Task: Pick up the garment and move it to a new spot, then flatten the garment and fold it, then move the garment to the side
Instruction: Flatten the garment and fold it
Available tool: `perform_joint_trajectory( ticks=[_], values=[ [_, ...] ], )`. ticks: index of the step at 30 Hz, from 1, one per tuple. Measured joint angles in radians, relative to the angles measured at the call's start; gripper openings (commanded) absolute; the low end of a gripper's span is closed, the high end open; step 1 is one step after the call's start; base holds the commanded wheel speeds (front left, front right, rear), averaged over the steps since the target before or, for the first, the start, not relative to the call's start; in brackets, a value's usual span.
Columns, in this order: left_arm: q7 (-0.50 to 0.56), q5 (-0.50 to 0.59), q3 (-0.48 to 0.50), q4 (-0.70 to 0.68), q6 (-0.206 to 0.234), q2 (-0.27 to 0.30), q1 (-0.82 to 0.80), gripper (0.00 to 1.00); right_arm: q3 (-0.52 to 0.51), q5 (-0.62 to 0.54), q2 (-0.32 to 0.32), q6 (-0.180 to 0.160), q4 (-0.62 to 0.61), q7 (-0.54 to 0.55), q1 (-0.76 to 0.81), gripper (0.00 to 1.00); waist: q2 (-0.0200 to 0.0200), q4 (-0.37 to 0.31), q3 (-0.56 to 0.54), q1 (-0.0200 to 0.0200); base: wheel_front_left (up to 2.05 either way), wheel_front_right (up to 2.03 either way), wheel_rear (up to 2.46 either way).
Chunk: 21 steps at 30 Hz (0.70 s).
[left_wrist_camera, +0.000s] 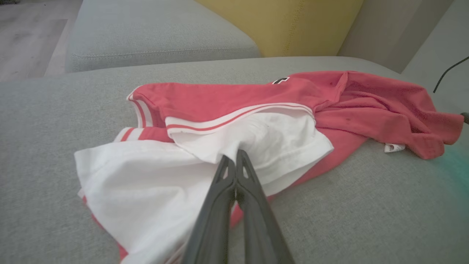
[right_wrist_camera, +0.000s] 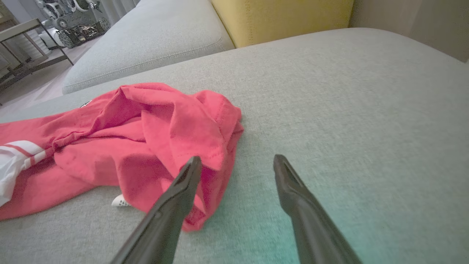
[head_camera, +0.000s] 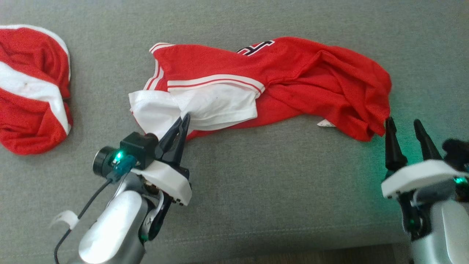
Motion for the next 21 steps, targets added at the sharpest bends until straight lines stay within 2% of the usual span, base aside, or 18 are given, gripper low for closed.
perform_joint_trajectory(
  ticks=[8, 11, 16, 21],
  values=[
    [-0.012, 0.008, -0.001, -0.019, 0.007, 0.001, -0.022, 0.0, 0.021, 0.026, 0.0, 0.0, 0.107, 0.067, -0.112, 1.0, 0.0, 0.028, 0.023, 0.0, 0.0, 0.0, 0.0],
    [-0.018, 0.008, -0.001, -0.02, 0.008, 0.001, -0.022, 0.0, 0.026, 0.051, 0.0, 0.0, 0.131, 0.087, -0.111, 0.0, 0.0, 0.035, 0.023, 0.0, 0.0, 0.0, 0.0],
    [-0.05, 0.008, 0.007, -0.043, 0.018, 0.003, -0.021, 0.0, 0.021, 0.023, 0.0, 0.0, 0.106, 0.057, -0.111, 0.0, 0.0, 0.038, 0.009, 0.0, 0.0, 0.0, 0.0],
    [-0.076, 0.009, 0.049, -0.109, 0.05, 0.019, -0.016, 0.0, 0.011, -0.039, 0.0, 0.0, 0.012, 0.015, -0.108, 0.0, 0.0, 0.034, -0.025, 0.0, 0.0, 0.0, 0.0]
  ],
)
